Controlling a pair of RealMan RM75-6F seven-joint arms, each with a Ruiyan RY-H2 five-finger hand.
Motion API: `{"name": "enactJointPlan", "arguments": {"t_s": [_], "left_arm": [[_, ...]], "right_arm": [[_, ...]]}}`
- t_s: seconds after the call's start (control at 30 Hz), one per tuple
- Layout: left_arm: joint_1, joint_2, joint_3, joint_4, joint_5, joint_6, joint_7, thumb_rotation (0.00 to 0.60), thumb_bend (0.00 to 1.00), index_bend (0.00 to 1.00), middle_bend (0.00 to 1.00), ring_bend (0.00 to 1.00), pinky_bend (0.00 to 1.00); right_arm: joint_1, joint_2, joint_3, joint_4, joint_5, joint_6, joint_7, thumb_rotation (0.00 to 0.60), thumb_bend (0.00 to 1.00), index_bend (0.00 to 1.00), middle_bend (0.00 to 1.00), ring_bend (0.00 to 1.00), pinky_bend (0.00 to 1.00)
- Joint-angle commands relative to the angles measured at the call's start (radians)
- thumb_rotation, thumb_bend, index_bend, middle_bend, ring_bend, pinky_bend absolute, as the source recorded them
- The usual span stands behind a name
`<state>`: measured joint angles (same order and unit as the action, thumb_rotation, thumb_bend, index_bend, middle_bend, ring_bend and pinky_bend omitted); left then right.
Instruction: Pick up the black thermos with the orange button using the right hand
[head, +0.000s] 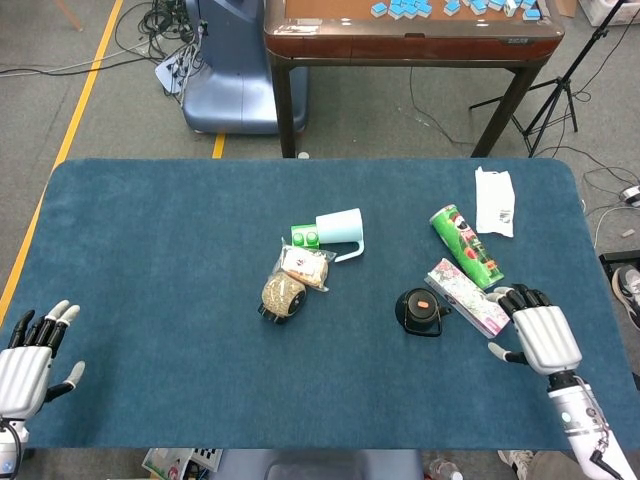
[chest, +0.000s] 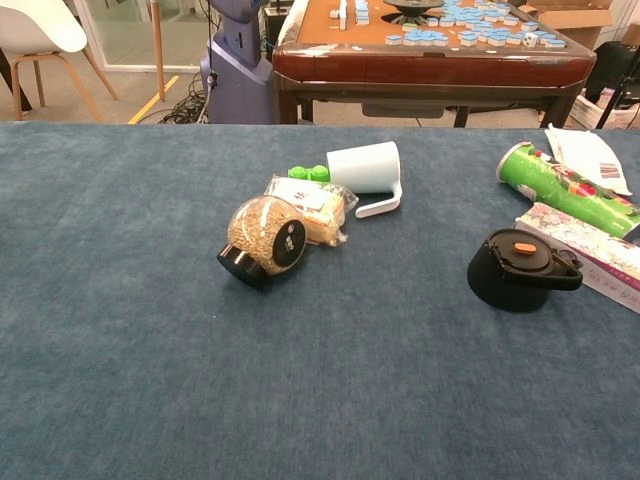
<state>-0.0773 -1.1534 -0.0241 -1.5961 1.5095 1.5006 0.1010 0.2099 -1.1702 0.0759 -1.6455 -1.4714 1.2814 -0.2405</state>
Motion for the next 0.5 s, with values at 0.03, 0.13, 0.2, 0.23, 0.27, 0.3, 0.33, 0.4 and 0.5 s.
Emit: {"name": "enactJointPlan", "arguments": {"t_s": [0.03, 0.13, 0.2, 0.23, 0.27, 0.3, 0.33, 0.4, 0.5], "left_arm": [[0.0, -0.001, 0.001, 0.001, 0.001, 0.0, -0.002, 0.6, 0.3, 0.11, 0.07, 0.12, 0.01], [0.002, 0.0, 0.001, 0.001, 0.002, 0.003, -0.004, 0.6, 0.3, 0.11, 0.07, 0.13, 0.01], [0.004, 0.001, 0.001, 0.001, 0.002, 0.005, -0.006, 0.6, 0.3, 0.11, 0.07, 0.13, 0.01], [0.005, 0.002, 0.001, 0.001, 0.002, 0.006, -0.007, 0.6, 0.3, 0.11, 0.07, 0.13, 0.01], [0.005, 0.002, 0.001, 0.001, 0.002, 0.006, -0.008, 0.6, 0.3, 0.11, 0.07, 0.13, 0.01], [0.006, 0.002, 0.002, 0.0, 0.003, 0.007, -0.009, 0.6, 0.3, 0.11, 0.07, 0.13, 0.01], [0.007, 0.002, 0.002, 0.0, 0.004, 0.008, -0.008, 0.6, 0.3, 0.11, 0.07, 0.13, 0.01], [0.008, 0.001, 0.004, 0.001, 0.006, 0.009, -0.009, 0.6, 0.3, 0.11, 0.07, 0.13, 0.01], [0.009, 0.0, 0.004, 0.002, 0.006, 0.009, -0.011, 0.6, 0.3, 0.11, 0.07, 0.13, 0.01]], "right_arm": [[0.031, -0.03, 0.008, 0.02, 0.028, -0.044, -0.035, 0.6, 0.01, 0.24, 0.24, 0.14, 0.21], [0.055, -0.056, 0.015, 0.038, 0.039, -0.067, -0.059, 0.6, 0.0, 0.23, 0.23, 0.13, 0.2], [0.069, -0.069, 0.02, 0.05, 0.045, -0.082, -0.063, 0.6, 0.0, 0.22, 0.23, 0.13, 0.2], [0.079, -0.076, 0.022, 0.057, 0.049, -0.092, -0.067, 0.6, 0.0, 0.22, 0.22, 0.12, 0.2], [0.086, -0.081, 0.023, 0.063, 0.05, -0.099, -0.069, 0.6, 0.0, 0.21, 0.22, 0.12, 0.2], [0.095, -0.089, 0.024, 0.07, 0.051, -0.108, -0.07, 0.6, 0.0, 0.21, 0.22, 0.12, 0.2], [0.102, -0.094, 0.025, 0.075, 0.052, -0.115, -0.072, 0.6, 0.0, 0.21, 0.22, 0.12, 0.2], [0.115, -0.105, 0.025, 0.088, 0.052, -0.129, -0.075, 0.6, 0.0, 0.21, 0.22, 0.12, 0.2], [0.141, -0.129, 0.027, 0.117, 0.052, -0.151, -0.081, 0.6, 0.0, 0.21, 0.21, 0.12, 0.2]]}}
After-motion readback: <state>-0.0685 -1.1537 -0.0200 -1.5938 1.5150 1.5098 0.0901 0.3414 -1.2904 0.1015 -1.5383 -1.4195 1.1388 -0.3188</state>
